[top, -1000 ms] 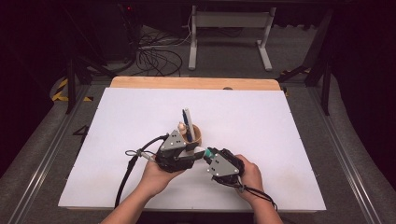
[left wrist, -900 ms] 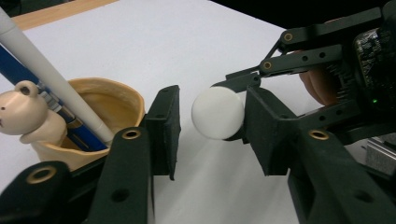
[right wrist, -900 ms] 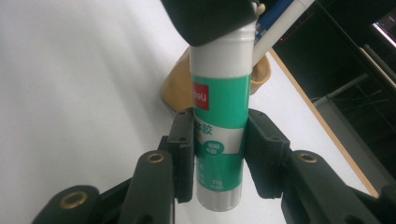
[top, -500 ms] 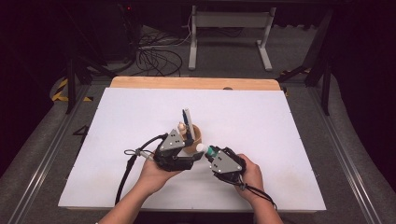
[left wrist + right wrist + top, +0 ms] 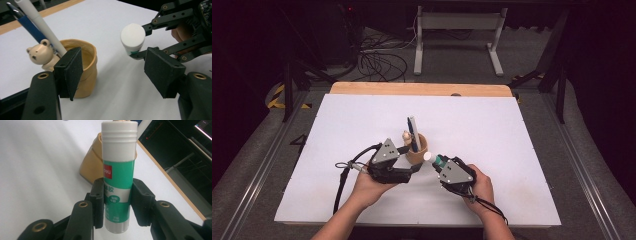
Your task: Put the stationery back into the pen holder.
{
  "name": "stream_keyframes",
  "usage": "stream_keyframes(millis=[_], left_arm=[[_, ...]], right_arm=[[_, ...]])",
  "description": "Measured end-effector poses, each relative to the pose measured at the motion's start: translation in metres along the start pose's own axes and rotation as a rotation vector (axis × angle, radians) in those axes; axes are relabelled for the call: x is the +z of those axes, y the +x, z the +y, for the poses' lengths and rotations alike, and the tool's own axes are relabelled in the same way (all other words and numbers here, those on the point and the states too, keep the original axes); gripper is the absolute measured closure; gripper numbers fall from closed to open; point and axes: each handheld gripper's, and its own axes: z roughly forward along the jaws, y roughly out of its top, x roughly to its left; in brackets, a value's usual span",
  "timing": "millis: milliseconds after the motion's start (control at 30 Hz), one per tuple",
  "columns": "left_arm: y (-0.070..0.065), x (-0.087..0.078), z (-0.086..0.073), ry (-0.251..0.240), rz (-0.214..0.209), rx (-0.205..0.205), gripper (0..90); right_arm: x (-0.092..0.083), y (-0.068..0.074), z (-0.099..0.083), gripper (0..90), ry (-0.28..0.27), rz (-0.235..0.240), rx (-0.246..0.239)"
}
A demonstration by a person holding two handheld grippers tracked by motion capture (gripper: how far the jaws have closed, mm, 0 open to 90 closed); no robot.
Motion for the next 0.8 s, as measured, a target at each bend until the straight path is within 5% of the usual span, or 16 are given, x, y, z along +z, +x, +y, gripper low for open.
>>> stream_keyframes(millis=[800], left_arm=[[0.024, -0.025, -0.023, -0.020, 0.061, -0.038, 25.4]], right_arm=[[-0.004, -0.007, -0.004, 66.2, -0.055, -0.018, 0.127]])
